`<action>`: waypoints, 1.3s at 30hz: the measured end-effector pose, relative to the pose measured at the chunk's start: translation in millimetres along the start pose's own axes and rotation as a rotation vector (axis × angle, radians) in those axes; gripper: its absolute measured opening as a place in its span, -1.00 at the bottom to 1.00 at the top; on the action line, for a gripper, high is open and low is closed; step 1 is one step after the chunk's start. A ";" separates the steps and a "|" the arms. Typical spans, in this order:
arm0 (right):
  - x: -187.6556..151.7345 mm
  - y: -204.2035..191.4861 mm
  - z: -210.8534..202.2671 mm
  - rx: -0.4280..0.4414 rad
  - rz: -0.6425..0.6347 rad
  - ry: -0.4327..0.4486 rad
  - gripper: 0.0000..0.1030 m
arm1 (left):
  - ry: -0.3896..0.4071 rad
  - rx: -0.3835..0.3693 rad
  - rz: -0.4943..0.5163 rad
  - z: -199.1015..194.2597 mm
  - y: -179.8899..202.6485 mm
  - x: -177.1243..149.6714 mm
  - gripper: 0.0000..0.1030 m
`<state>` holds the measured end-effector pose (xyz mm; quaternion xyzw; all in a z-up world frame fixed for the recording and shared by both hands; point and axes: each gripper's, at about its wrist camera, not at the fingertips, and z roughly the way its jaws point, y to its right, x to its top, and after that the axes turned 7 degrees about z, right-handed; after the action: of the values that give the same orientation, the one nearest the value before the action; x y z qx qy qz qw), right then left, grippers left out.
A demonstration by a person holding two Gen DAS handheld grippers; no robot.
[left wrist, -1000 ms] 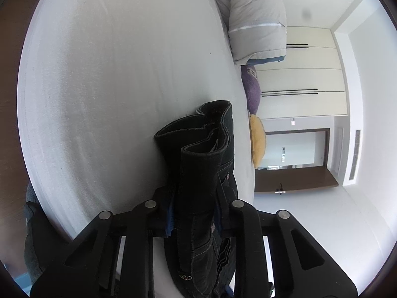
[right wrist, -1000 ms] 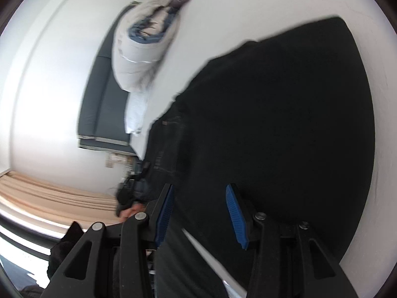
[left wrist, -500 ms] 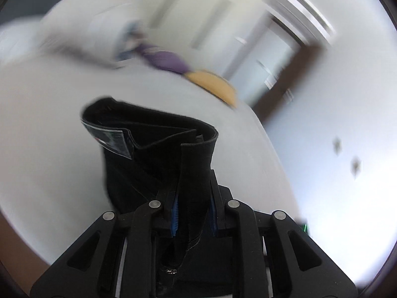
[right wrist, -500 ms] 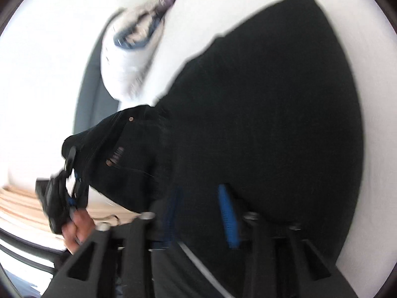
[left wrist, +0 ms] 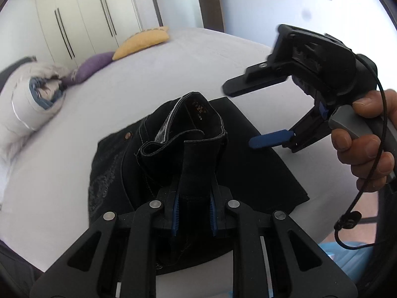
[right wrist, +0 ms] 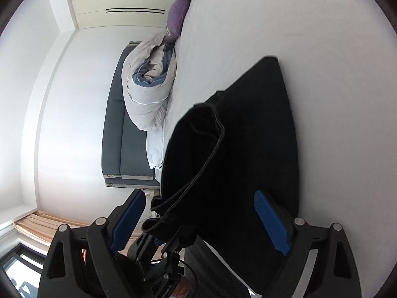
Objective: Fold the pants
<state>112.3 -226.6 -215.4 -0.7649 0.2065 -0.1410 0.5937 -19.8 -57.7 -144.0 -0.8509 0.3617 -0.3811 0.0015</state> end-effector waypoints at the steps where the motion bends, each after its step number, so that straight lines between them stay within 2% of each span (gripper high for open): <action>1: -1.0 -2.2 5.3 0.004 -0.003 -0.010 0.79 | 0.001 0.016 0.032 -1.3 6.9 -0.6 -0.67; 6: 3.0 -27.4 33.4 -0.036 -0.060 -0.071 0.79 | -0.009 0.109 0.203 6.2 36.9 -11.0 -0.67; 8: 6.9 -33.2 41.9 -0.082 -0.062 -0.092 0.79 | -0.006 0.179 0.316 7.7 56.8 -18.4 -0.67; 10: 11.1 -35.3 48.5 -0.108 -0.052 -0.118 0.79 | 0.007 0.275 0.471 18.1 78.8 -24.2 -0.67; 12: 16.3 -37.4 53.9 -0.142 -0.042 -0.131 0.75 | 0.024 0.321 0.573 20.8 92.9 -31.1 -0.67; 14: 19.7 -37.7 56.6 -0.185 -0.046 -0.130 0.57 | 0.043 0.341 0.656 21.9 104.4 -39.3 -0.67; 15: 21.0 -37.7 58.0 -0.200 -0.055 -0.131 0.38 | 0.050 0.349 0.688 23.1 108.4 -42.6 -0.67; 16: 21.6 -37.6 58.4 -0.213 -0.069 -0.133 0.09 | 0.054 0.359 0.715 23.3 110.6 -45.7 -0.67; 17: 22.2 -37.3 58.2 -0.230 -0.086 -0.133 -0.05 | 0.056 0.367 0.736 23.0 112.9 -49.2 -0.67; 19: 22.6 -29.1 48.6 -0.239 -0.086 -0.127 -0.56 | 0.057 0.368 0.747 27.1 111.3 -52.0 -0.66; 20: 23.6 -26.5 45.8 -0.248 -0.090 -0.118 -0.61 | 0.061 0.370 0.751 28.2 109.8 -51.7 -0.66; 24: 25.2 -24.9 34.6 -0.253 -0.137 -0.062 -0.67 | 0.090 0.364 0.769 29.3 106.5 -40.4 -0.62; 28: 30.9 -23.6 19.3 -0.182 -0.148 -0.009 -0.67 | 0.135 0.322 0.781 28.0 105.8 -30.6 -0.62; 33: 31.3 11.5 20.6 -0.232 -0.109 -0.030 -0.66 | 0.082 0.239 0.806 52.4 108.4 -45.0 -0.62; 36: 25.3 23.5 17.7 -0.206 -0.087 -0.018 -0.66 | 0.080 0.228 0.817 54.3 106.4 -55.1 -0.62; 39: 25.6 26.3 18.0 -0.203 -0.086 -0.017 -0.69 | 0.084 0.212 0.803 48.6 96.4 -50.9 -0.62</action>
<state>139.1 -229.3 -246.2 -0.8304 0.1816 -0.1383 0.5083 -70.2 -110.8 -238.3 -0.6211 0.6234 -0.4195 0.2229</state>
